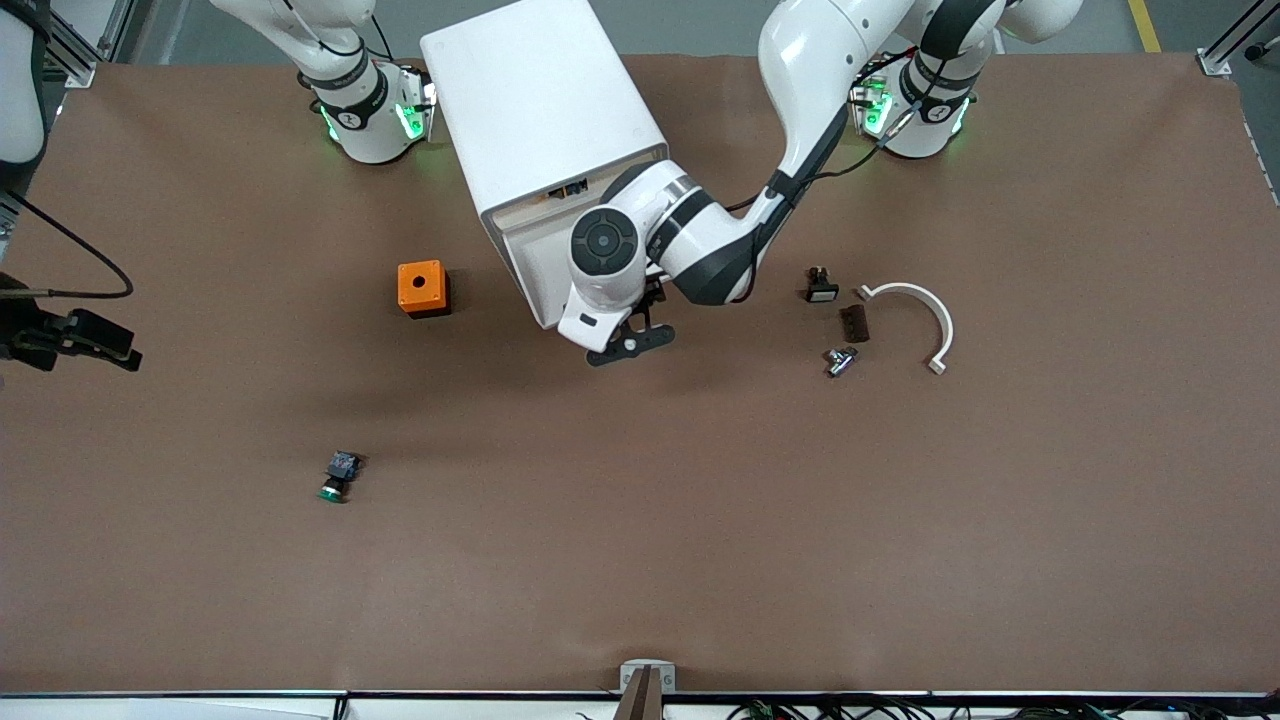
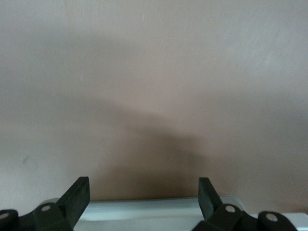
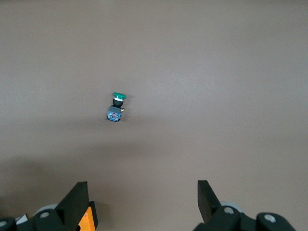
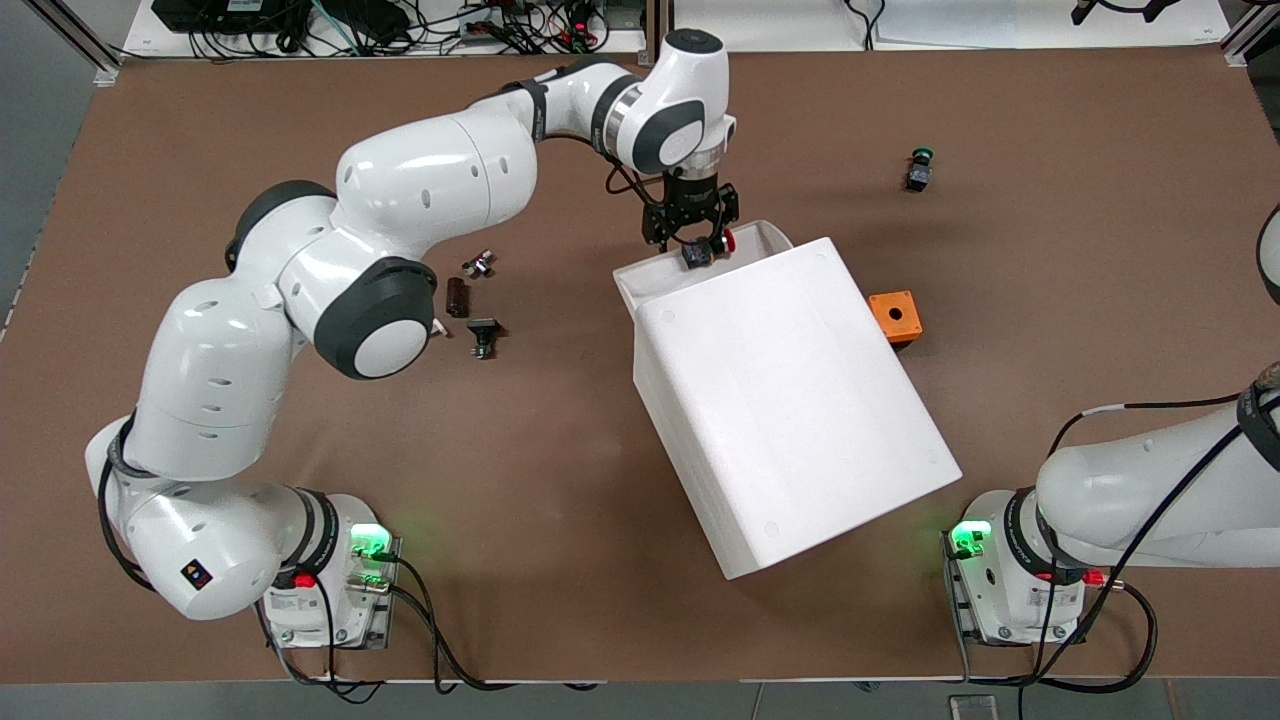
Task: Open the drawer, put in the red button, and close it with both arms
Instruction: 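Push the drawer shut with the left gripper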
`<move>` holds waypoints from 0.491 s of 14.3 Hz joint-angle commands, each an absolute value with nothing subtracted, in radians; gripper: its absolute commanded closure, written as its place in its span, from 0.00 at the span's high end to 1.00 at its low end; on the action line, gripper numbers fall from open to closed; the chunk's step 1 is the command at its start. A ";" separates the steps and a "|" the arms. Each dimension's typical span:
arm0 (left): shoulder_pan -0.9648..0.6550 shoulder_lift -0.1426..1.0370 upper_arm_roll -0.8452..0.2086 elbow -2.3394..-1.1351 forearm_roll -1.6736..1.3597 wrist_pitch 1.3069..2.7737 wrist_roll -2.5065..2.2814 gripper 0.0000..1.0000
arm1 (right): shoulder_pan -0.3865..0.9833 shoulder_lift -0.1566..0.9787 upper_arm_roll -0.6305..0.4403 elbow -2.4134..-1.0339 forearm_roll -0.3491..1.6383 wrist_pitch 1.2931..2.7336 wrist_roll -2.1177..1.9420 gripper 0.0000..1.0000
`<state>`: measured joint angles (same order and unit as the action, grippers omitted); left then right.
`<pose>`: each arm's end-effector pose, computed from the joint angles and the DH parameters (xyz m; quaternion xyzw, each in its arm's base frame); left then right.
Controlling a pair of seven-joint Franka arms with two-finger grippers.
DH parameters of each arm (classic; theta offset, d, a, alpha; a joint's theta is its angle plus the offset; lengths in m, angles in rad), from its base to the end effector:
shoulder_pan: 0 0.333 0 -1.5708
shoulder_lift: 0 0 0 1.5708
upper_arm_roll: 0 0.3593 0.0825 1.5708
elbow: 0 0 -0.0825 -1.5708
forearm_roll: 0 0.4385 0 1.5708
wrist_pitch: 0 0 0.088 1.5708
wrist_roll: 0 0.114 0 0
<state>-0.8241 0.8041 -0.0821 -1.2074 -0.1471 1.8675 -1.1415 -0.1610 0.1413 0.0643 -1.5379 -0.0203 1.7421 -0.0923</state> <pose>0.5096 -0.6413 0.2880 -0.9808 -0.1529 0.1210 0.0088 0.6684 -0.0697 0.6036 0.9995 -0.0012 0.0309 0.0085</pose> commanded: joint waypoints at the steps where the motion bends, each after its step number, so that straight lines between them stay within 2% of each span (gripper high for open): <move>1: -0.824 0.781 -0.123 -1.232 -0.164 1.812 -1.199 0.99 | -0.176 0.100 0.086 -1.583 -0.041 1.743 -0.107 1.00; 7: -0.828 0.792 -0.138 -1.235 -0.320 1.763 -1.282 0.99 | -0.170 0.086 0.086 -1.583 -0.041 1.721 -0.106 1.00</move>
